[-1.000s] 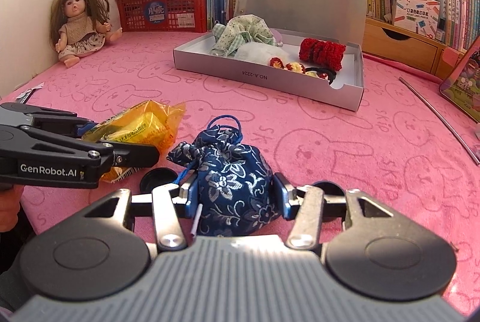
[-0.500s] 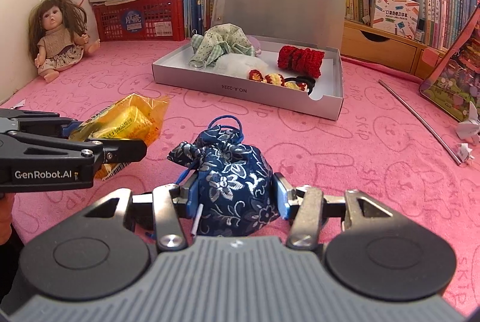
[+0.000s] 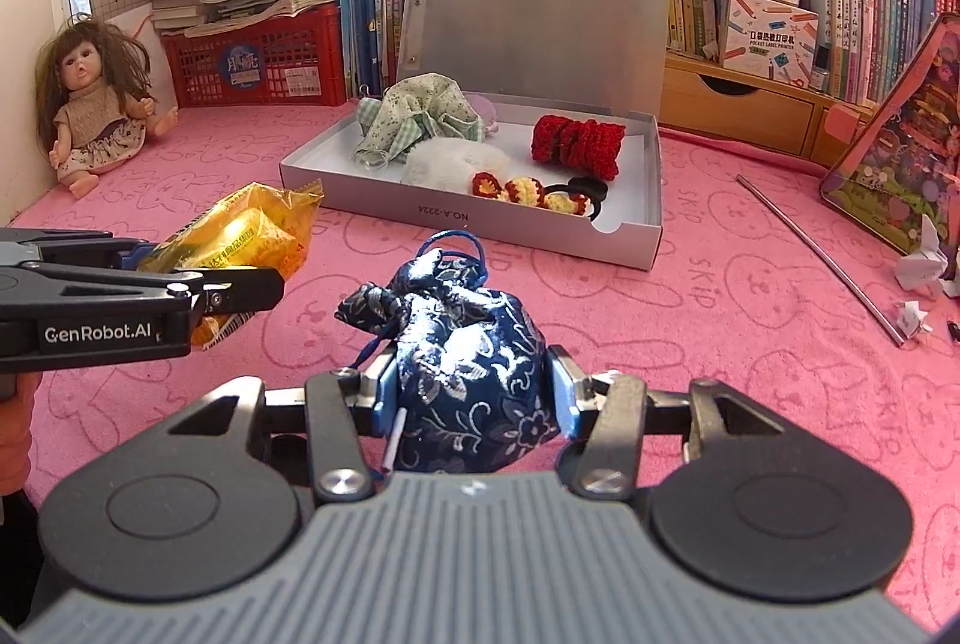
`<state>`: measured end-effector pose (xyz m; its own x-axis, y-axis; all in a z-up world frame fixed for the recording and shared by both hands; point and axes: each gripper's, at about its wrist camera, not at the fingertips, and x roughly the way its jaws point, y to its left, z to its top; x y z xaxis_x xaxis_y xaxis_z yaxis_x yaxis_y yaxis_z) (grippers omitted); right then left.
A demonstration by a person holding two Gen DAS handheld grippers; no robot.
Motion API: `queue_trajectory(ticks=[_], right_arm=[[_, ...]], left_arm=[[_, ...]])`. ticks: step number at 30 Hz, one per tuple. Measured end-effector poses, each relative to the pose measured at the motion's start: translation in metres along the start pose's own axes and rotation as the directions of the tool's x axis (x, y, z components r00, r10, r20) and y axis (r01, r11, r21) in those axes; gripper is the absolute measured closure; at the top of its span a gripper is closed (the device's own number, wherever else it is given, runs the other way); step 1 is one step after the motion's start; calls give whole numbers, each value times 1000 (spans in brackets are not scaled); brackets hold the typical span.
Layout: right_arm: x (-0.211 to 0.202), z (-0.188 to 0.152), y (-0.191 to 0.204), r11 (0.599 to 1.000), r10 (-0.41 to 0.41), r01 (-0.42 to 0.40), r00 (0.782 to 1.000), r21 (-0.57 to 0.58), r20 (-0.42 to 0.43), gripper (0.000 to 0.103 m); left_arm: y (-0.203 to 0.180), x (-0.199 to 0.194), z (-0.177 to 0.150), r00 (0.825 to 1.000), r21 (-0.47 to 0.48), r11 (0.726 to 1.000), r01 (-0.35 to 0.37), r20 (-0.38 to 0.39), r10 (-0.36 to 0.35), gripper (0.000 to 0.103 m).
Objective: Organize objects
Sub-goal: 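Lift and carry the snack bag and pouch over the white box with both grippers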
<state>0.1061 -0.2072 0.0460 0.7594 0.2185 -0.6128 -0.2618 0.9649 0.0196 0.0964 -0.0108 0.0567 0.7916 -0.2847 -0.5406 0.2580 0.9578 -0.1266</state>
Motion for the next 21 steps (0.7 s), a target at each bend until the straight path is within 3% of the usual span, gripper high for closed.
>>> queue_trajectory(ticks=[15, 21], right_arm=[[14, 25, -13, 998, -51, 50, 999, 38, 4, 50], [23, 39, -28, 995, -55, 54, 998, 82, 5, 50]], left_arm=[[11, 16, 28, 1000, -12, 1000, -19, 18, 19, 52], [19, 28, 45, 1000, -45, 999, 14, 27, -13, 52]])
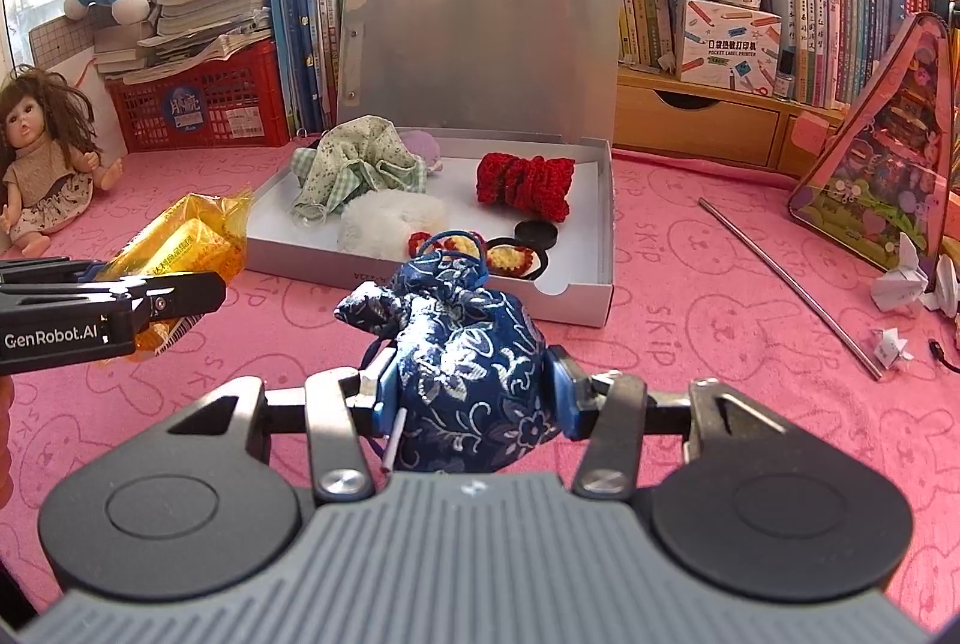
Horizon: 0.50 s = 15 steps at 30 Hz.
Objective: Organize objects
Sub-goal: 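Lift and carry the snack bag and pouch over the white box with both grippers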
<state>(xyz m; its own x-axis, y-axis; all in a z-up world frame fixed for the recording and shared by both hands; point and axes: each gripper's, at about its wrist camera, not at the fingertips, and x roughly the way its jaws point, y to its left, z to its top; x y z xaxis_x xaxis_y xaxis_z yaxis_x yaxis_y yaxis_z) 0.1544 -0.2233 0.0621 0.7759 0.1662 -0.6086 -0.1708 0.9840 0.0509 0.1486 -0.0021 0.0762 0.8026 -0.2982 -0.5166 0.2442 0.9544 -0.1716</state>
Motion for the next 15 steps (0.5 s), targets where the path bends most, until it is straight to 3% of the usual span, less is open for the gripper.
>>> queue_trajectory(ticks=[15], right_arm=[[38, 45, -35, 994, 0, 1, 1000, 111, -14, 50]], left_arm=[[27, 57, 45, 1000, -38, 999, -29, -4, 29, 52]])
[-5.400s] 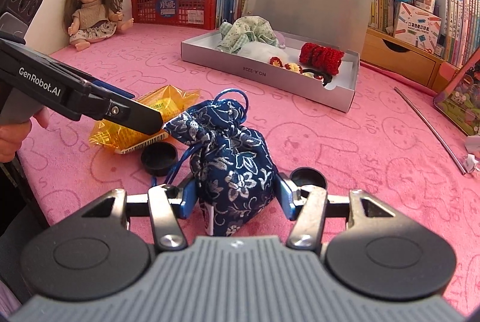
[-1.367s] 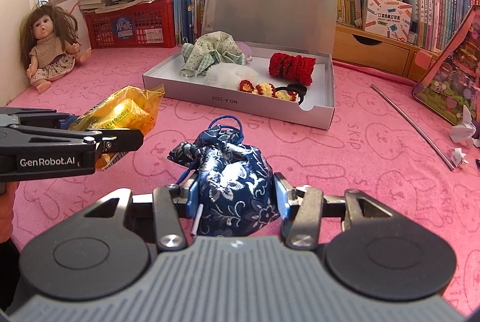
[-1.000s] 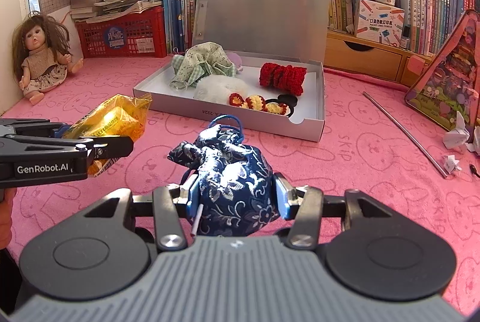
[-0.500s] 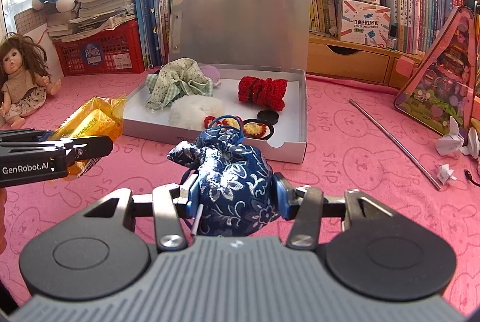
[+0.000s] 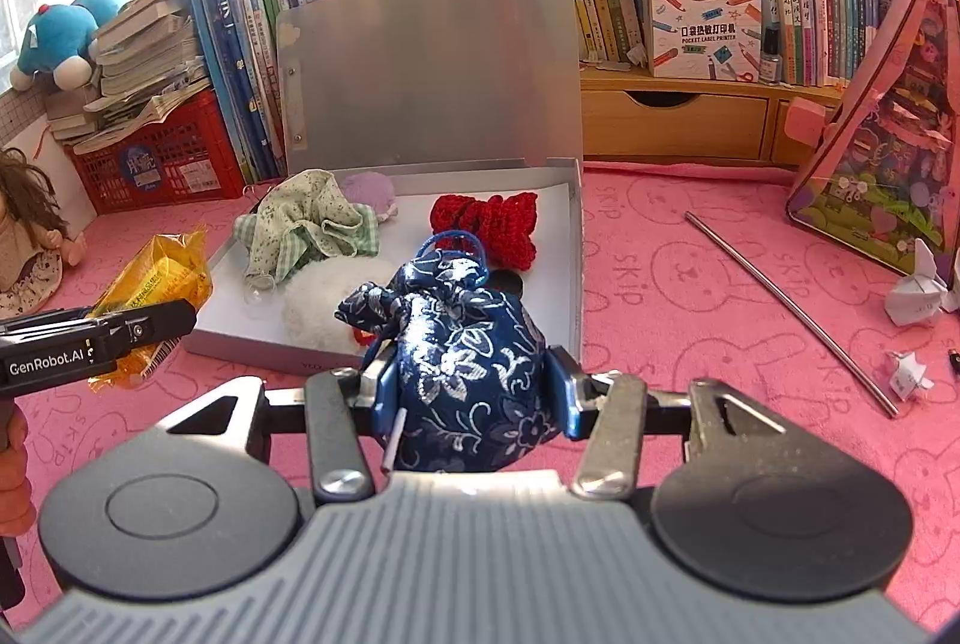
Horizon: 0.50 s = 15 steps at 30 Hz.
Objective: Organize objects
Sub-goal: 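Lift and carry the snack bag and pouch over the white box with both grippers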
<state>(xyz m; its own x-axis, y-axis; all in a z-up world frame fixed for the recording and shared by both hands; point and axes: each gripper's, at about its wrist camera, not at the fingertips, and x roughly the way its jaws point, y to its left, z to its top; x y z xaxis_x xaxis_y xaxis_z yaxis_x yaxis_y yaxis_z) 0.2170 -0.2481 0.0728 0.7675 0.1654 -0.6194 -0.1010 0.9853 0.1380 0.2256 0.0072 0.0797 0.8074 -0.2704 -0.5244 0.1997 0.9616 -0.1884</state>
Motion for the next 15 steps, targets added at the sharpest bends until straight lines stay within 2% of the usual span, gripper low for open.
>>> queue_trajectory(ticks=[10, 15], right_arm=[[26, 20, -15, 998, -19, 20, 1000, 54, -16, 50], [46, 33, -12, 997, 33, -29, 998, 73, -52, 50]], left_arm=[[9, 33, 16, 999, -4, 999, -37, -22, 37, 52], [8, 53, 25, 998, 5, 999, -39, -42, 39, 52]])
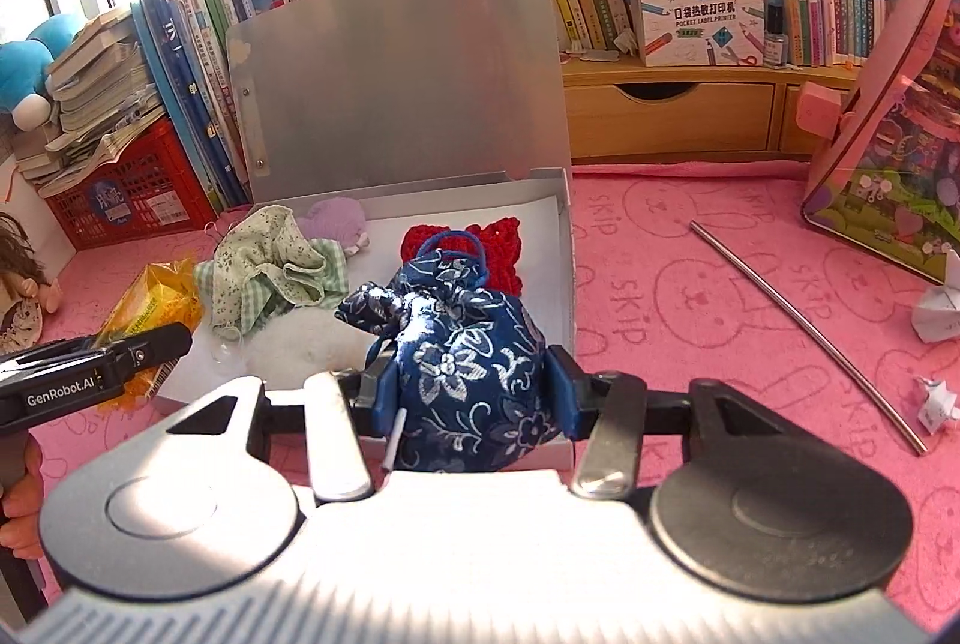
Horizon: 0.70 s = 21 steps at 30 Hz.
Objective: Organize objects
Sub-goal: 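Lift and carry the snack bag and pouch over the white box with both grippers, then lower the bag and pouch into the box and open both grippers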
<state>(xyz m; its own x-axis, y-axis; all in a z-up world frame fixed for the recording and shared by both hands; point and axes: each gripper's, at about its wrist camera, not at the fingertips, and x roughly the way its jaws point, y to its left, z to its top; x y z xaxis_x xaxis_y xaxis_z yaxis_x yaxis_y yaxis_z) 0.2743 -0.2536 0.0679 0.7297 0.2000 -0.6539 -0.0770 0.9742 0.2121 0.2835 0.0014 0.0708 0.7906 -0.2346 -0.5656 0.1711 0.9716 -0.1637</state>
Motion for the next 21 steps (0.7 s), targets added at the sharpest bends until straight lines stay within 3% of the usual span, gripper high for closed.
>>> queue_trajectory(ticks=[7, 12, 21], right_arm=[[24, 21, 15, 996, 82, -81, 997, 33, -9, 50], [39, 31, 24, 995, 88, -88, 996, 35, -6, 50], [75, 23, 21, 993, 90, -84, 993, 77, -75, 50]], left_arm=[[-8, 23, 11, 1000, 15, 999, -29, -9, 29, 52], [-12, 40, 21, 999, 6, 999, -42, 0, 42, 52], [-20, 63, 16, 998, 30, 998, -60, -25, 61, 52]])
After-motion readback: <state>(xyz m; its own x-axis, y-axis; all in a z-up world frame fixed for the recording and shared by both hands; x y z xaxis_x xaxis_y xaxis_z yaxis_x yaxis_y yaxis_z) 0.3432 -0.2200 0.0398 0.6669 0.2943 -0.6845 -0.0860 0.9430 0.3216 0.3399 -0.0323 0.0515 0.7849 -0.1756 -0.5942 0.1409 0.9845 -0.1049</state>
